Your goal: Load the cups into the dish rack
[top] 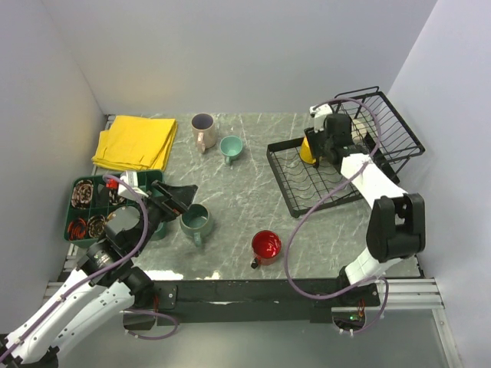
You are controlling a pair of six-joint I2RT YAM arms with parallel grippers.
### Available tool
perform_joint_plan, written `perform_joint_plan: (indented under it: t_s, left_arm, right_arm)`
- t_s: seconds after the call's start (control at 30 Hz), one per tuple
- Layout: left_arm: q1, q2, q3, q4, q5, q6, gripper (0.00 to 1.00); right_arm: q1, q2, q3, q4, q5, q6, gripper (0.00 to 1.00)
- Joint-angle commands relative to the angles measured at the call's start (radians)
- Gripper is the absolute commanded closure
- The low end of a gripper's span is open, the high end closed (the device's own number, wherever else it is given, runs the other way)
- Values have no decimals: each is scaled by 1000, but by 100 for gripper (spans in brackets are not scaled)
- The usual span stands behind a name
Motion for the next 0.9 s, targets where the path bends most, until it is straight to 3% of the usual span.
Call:
perform_joint_plan:
  t_s: [0.0, 0.1, 0.2, 0.3, 0.57, 0.87]
  left_arm:
    - [-3, -10, 3, 16, -5, -3, 4]
    - [-3, -11, 4, 16, -4, -6, 4]
    - [-3, -16, 9, 8, -5, -6, 4]
    - [-3, -20, 9, -1, -7, -6, 4]
    - [-3, -30, 1, -12, -8, -16, 4]
    - [-3, -45, -11, -21, -10, -19, 4]
  right_arm:
    - [25, -52, 28, -140, -171, -122, 40]
    - [36, -21, 63, -180, -251, -146, 45]
    - [42, 52, 137, -217, -261, -137, 67]
    - [55, 129, 208, -246, -236, -120, 74]
    - [91, 307, 343, -265, -6, -54, 75]
    - [105, 413, 380, -196, 284, -77, 71]
